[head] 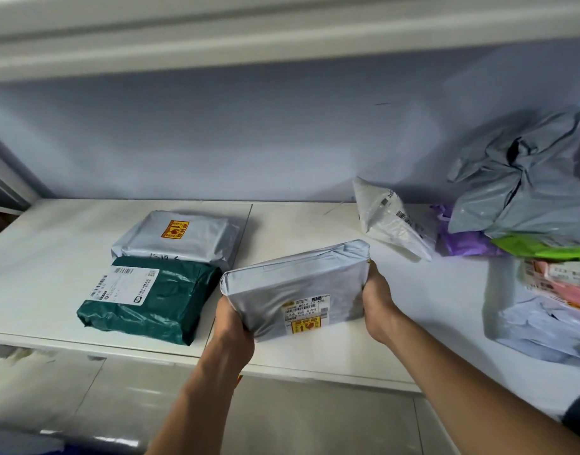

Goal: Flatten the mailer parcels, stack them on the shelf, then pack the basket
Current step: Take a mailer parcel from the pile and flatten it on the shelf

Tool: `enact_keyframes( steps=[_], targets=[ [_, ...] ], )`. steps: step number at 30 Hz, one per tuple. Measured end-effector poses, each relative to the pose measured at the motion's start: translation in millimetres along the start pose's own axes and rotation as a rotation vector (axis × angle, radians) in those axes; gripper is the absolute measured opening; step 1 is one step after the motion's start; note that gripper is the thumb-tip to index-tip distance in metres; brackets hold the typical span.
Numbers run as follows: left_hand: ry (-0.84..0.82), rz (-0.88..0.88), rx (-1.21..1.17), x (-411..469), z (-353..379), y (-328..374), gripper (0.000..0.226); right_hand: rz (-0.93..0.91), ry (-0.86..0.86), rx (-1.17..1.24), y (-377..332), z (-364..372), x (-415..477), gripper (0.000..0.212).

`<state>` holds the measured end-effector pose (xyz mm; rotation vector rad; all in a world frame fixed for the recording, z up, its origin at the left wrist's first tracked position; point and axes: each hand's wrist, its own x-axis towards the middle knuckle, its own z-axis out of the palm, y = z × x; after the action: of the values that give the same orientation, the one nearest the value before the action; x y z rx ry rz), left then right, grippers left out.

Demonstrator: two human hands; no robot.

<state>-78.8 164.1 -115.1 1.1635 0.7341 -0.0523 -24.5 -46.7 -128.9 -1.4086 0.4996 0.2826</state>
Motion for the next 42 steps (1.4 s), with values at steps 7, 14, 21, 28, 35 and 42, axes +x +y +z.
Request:
enact_keyframes(
  steps=[7,14,21,28,35,42],
  targets=[
    [0.002,0.045,-0.160,1.7,0.5,-4.0,0.038,-0.024,-0.062,-0.002,-19.4,5.6,-15.5,0.048],
    [-0.033,0.003,-0.208,-10.1,5.0,1.5,0.036,-0.054,0.060,-0.090,-33.0,14.5,-26.9,0.055],
    [0.210,0.026,-0.080,-4.4,-3.1,17.6,0.021,-0.478,0.396,-0.617,-89.6,20.8,-25.9,0.052],
    [0.065,0.373,0.095,-25.0,11.8,53.1,0.047,-1.091,0.574,-1.186,-90.9,47.0,-37.6,0.049],
    [-0.040,0.668,0.679,-48.8,65.4,65.6,0.032,-1.015,0.521,-1.349,-88.6,68.3,-57.9,0.043],
    [0.278,0.967,1.336,-47.4,82.6,73.4,0.019,-0.707,0.088,-1.256,-115.9,44.5,-33.2,0.034]
  ],
)
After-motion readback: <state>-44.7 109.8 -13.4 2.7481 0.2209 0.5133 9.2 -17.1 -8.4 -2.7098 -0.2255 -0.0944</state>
